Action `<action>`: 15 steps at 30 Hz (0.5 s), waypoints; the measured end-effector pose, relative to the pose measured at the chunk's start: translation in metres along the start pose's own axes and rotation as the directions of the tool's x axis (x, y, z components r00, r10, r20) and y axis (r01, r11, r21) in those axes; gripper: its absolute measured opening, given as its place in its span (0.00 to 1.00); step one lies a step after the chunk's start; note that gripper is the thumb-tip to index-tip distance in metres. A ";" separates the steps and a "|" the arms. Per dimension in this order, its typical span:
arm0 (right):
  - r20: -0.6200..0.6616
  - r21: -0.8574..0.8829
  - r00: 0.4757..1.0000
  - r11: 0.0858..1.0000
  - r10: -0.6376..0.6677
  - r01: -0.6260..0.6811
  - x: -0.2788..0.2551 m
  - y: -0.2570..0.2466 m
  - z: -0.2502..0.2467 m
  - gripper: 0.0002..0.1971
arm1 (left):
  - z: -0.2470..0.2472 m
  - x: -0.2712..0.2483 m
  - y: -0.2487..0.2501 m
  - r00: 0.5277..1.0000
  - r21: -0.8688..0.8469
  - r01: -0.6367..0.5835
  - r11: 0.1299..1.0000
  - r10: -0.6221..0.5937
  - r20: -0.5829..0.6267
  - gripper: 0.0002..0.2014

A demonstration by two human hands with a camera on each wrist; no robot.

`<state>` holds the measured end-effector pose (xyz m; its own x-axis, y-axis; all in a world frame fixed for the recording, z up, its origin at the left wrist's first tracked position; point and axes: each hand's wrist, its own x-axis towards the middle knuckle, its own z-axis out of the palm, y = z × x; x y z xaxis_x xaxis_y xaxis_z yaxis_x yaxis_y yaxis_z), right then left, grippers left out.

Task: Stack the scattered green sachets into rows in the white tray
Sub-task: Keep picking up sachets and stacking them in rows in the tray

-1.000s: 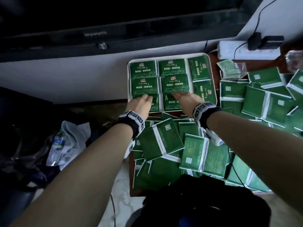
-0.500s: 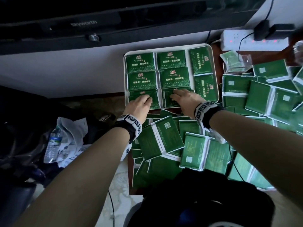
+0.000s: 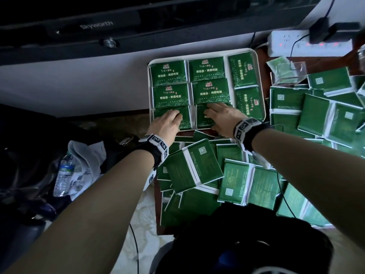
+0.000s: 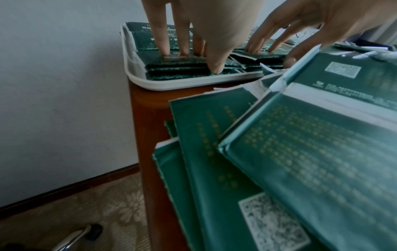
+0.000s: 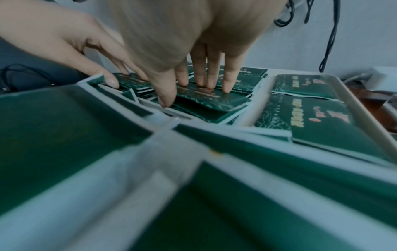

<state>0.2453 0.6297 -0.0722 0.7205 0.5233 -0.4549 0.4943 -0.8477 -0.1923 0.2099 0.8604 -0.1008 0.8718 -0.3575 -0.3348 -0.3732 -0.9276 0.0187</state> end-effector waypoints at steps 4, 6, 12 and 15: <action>0.021 -0.020 1.000 1.000 -0.011 0.011 0.003 0.002 0.002 0.30 | -0.002 0.001 -0.002 1.000 -0.022 -0.003 1.000 0.002 -0.006 0.26; 0.026 -0.038 0.999 0.999 -0.022 0.023 0.004 0.004 0.003 0.30 | -0.002 0.000 -0.002 1.000 -0.026 -0.006 1.000 0.005 -0.010 0.26; 0.001 -0.071 0.997 0.994 -0.080 0.080 0.005 0.006 0.008 0.30 | 0.000 -0.002 -0.002 1.000 -0.020 -0.010 1.000 0.009 -0.013 0.27; 0.009 -0.074 0.996 0.993 -0.086 0.086 0.006 0.007 0.007 0.30 | 0.000 0.000 -0.001 1.000 -0.017 -0.006 1.000 0.006 -0.009 0.27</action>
<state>0.2499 0.6262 -0.0829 0.6711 0.5935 -0.4442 0.5896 -0.7906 -0.1656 0.2099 0.8617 -0.1010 0.8724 -0.3641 -0.3261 -0.3731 -0.9270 0.0368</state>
